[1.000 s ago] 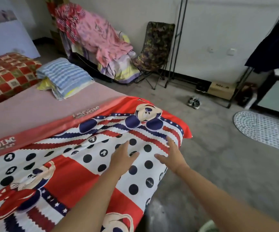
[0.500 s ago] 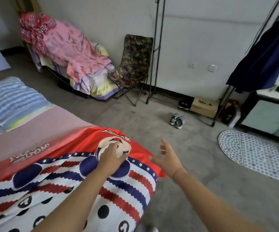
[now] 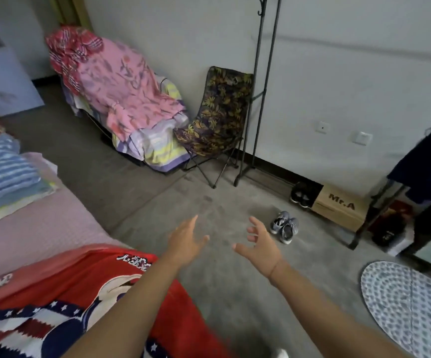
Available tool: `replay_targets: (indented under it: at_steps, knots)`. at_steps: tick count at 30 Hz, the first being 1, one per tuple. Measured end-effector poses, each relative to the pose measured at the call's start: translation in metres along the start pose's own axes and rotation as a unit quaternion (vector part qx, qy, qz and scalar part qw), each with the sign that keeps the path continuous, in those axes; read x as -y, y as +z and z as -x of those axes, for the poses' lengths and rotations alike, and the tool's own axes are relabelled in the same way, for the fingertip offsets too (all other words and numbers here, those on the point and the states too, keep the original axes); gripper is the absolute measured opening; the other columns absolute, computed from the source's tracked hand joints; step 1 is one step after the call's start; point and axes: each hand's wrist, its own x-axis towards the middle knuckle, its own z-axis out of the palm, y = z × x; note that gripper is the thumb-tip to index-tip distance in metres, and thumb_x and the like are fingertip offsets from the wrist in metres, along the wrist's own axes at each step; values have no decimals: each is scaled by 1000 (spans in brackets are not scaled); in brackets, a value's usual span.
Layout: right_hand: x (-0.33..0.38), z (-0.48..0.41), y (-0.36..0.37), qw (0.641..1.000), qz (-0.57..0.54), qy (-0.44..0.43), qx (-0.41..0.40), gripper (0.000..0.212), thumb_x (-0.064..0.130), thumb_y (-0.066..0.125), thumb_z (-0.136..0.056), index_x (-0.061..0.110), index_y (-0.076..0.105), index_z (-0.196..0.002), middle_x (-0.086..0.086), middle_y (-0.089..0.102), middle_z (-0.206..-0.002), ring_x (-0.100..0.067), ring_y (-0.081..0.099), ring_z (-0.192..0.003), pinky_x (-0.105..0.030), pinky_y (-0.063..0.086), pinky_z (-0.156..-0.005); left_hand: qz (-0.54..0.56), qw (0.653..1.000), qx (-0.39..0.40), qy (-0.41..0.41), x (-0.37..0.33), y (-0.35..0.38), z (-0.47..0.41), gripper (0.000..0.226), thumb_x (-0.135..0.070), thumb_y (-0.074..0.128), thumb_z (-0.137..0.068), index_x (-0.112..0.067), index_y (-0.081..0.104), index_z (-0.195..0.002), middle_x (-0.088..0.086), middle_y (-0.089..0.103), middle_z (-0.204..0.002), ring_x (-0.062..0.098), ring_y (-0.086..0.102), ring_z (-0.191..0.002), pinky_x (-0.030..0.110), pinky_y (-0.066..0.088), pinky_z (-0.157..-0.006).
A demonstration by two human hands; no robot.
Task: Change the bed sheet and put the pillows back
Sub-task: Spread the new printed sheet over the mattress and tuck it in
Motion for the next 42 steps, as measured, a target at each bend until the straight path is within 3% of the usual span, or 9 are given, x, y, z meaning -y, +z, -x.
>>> replay_targets:
  at_steps: [4, 10, 14, 18, 26, 29, 36, 39, 42]
  knots:
    - [16, -86, -36, 996, 2, -23, 85, 86, 9, 76, -80, 10, 25, -149, -7, 40, -130, -8, 46, -100, -13, 43, -83, 38, 995, -47, -85, -13, 0, -41, 101, -74, 40, -69, -15, 30, -151, 8, 38, -153, 23, 37, -140, 32, 28, -114]
    - [47, -183, -23, 978, 2, -38, 204, 85, 12, 75, -82, 15, 24, -150, -10, 39, -141, -19, 43, -123, -31, 42, -99, 82, 971, -112, -196, 15, -10, -59, 102, -76, 38, -68, -15, 34, -149, 7, 40, -151, 22, 37, -139, 34, 28, -116]
    - [69, -236, 28, 953, 9, -45, 298, 85, 9, 73, -83, 15, 21, -150, -9, 39, -140, -20, 43, -124, -30, 42, -96, 107, 938, -172, -281, 48, -34, -63, 66, -48, 58, -91, -11, 42, -144, 6, 49, -143, 25, 44, -134, 35, 34, -111]
    - [98, -294, 95, 931, 23, -64, 359, 85, 12, 75, -81, 17, 24, -149, -9, 40, -140, -19, 44, -125, -34, 43, -100, 109, 908, -222, -338, 95, -66, -90, 66, -37, 59, -94, -12, 33, -149, 7, 40, -150, 22, 41, -136, 31, 30, -109]
    - [184, -428, 244, 890, 56, -116, 437, 83, 14, 78, -79, 19, 29, -147, -9, 44, -138, -19, 47, -121, -37, 44, -102, 129, 861, -287, -400, 208, -151, -190, 69, -46, 52, -96, -21, 24, -153, 2, 27, -158, 21, 28, -144, 38, 21, -118]
    - [215, -458, 300, 871, 62, -138, 468, 82, 10, 77, -79, 15, 31, -146, -9, 46, -133, -18, 49, -116, -29, 42, -95, 133, 838, -300, -437, 242, -180, -209, 70, -49, 50, -96, -21, 22, -154, 2, 26, -159, 21, 26, -145, 42, 20, -119]
    - [256, -506, 434, 788, 103, -151, 588, 77, 13, 79, -77, 24, 35, -139, -3, 47, -131, -17, 49, -117, -32, 46, -95, 146, 756, -334, -543, 325, -210, -229, 71, -51, 50, -95, -21, 23, -153, 3, 26, -159, 21, 24, -145, 40, 20, -118]
    - [276, -520, 491, 723, 136, -176, 654, 76, 13, 77, -79, 22, 35, -141, -1, 46, -133, -18, 46, -124, -37, 43, -104, 153, 696, -362, -601, 351, -213, -229, 70, -52, 49, -95, -22, 24, -153, 2, 28, -158, 20, 26, -144, 39, 22, -116]
    - [301, -529, 547, 659, 155, -205, 706, 71, 5, 74, -80, 17, 37, -139, -3, 45, -131, -19, 46, -122, -28, 39, -99, 171, 623, -394, -654, 365, -212, -227, 72, -53, 50, -94, -20, 25, -153, 1, 30, -157, 19, 30, -143, 38, 26, -117]
